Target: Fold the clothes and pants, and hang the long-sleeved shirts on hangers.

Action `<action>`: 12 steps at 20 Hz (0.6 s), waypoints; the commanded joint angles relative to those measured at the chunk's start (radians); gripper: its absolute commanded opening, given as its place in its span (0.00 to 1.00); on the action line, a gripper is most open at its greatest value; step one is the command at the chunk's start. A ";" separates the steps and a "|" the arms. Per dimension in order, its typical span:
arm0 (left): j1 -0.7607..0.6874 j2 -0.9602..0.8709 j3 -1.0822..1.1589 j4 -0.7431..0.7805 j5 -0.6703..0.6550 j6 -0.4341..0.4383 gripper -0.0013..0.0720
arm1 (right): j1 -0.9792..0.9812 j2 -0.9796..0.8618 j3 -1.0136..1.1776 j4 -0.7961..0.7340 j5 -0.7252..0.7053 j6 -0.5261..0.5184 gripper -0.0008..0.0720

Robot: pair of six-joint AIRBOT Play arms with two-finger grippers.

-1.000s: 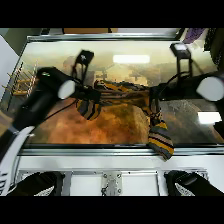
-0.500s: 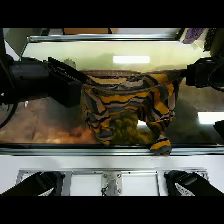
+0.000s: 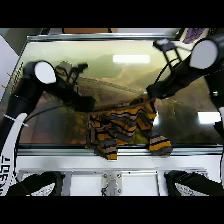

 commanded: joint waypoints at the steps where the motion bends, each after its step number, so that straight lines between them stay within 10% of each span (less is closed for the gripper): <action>1: -0.021 0.061 -0.287 -0.080 0.095 0.028 0.04 | 0.003 0.024 -0.235 0.097 -0.047 0.041 0.03; 12: -0.062 -0.076 -0.208 -0.079 0.198 0.050 0.04 | 0.002 0.038 -0.362 0.101 -0.235 0.129 0.04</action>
